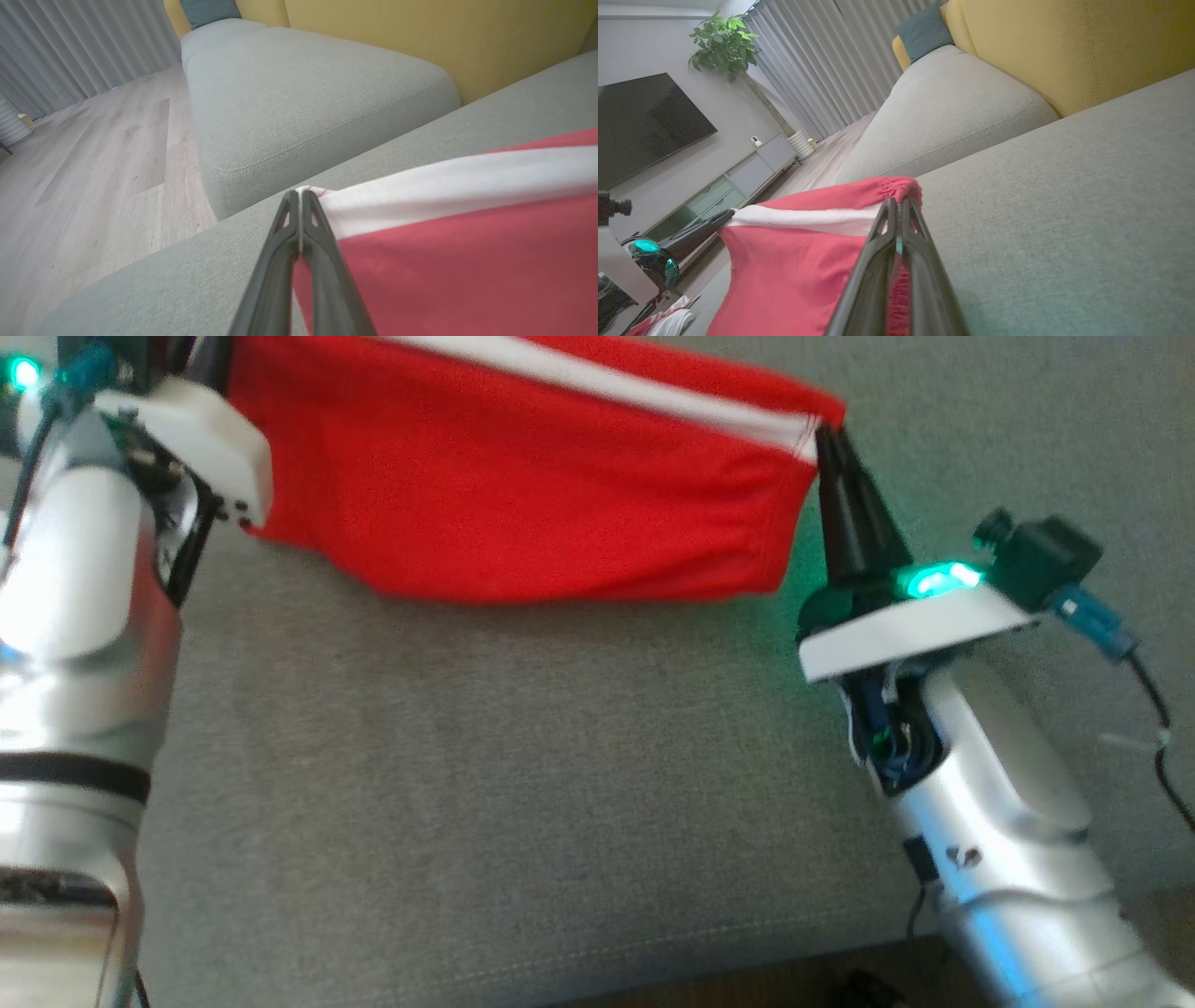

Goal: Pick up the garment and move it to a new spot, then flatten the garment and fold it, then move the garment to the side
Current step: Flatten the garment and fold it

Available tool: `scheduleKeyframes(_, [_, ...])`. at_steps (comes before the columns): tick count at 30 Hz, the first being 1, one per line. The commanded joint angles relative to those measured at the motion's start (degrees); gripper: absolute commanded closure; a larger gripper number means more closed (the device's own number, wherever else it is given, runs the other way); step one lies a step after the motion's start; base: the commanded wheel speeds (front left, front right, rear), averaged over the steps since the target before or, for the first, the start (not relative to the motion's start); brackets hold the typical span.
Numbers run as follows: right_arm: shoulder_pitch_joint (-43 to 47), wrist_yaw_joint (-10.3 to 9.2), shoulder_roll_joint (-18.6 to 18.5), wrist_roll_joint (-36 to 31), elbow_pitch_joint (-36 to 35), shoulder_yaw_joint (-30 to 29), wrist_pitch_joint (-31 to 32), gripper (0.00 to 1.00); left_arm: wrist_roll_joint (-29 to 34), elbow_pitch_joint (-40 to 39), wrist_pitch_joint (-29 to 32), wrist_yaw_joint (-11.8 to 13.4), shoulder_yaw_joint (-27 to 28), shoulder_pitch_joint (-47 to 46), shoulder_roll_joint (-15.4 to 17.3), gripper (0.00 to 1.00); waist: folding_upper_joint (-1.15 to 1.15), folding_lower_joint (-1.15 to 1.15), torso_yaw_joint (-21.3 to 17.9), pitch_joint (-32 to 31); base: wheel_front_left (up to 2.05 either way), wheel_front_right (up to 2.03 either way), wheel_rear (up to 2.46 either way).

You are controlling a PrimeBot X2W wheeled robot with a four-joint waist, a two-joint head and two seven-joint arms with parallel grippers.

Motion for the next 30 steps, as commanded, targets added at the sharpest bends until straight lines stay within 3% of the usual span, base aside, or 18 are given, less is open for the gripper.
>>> scheduleKeyframes(1, [-1.7, -0.05, 0.9, 0.5, -2.3, 0.6, -0.4, 1.00, -0.4, -0.4, 0.0, 0.1, 0.2, -3.5, 3.3, 1.00, 0.00, 0.00, -2.0, 2.8, 0.00, 0.00, 0.00])
scheduleKeyframes(14, [-4.9, -0.05, 0.9, 2.7, -2.9, 2.0, -0.4, 1.00, -4.2, 6.2, -3.0, 0.5, -3.8, -11.3, 3.8, 1.00, 0.00, 0.00, -3.9, 7.3, 0.00, 0.00, 0.00])
scheduleKeyframes(15, [-4.9, -0.05, 0.9, 2.6, -3.0, 2.2, -0.4, 0.34, -4.4, 6.2, -3.1, 1.0, -3.6, -11.2, 3.4, 0.96, 0.00, 0.00, -4.0, 7.5, 0.00, 0.00, 0.00])
scheduleKeyframes(16, [-4.9, -0.05, 0.9, 2.4, -2.8, 2.5, -0.4, 0.00, -4.8, 5.5, -3.1, 1.4, -3.2, -11.0, 3.2, 0.63, 0.00, 0.00, -4.0, 7.5, 0.00, 0.00, 0.00])
scheduleKeyframes(17, [-4.9, -0.05, 0.9, 2.3, -2.8, 2.5, -0.4, 0.00, -4.9, 4.6, -3.1, 1.7, -2.9, -10.6, 3.1, 0.22, 0.00, 0.00, -4.0, 7.5, 0.00, 0.00, 0.00])
scheduleKeyframes(18, [-5.0, -0.05, 0.9, 2.1, -2.9, 2.2, -0.4, 0.00, -5.1, 3.6, -3.1, 2.0, -2.5, -10.1, 2.9, 0.00, 0.00, 0.00, -3.9, 7.5, 0.00, 0.00, 0.00])
scheduleKeyframes(30, [-1.8, -0.05, 0.9, -3.0, -3.7, -3.1, -0.4, 0.00, -7.1, -0.6, -3.2, 4.6, 0.7, -0.9, -1.2, 0.00, 0.00, 0.00, -1.6, 3.6, 0.00, 0.00, 0.00])
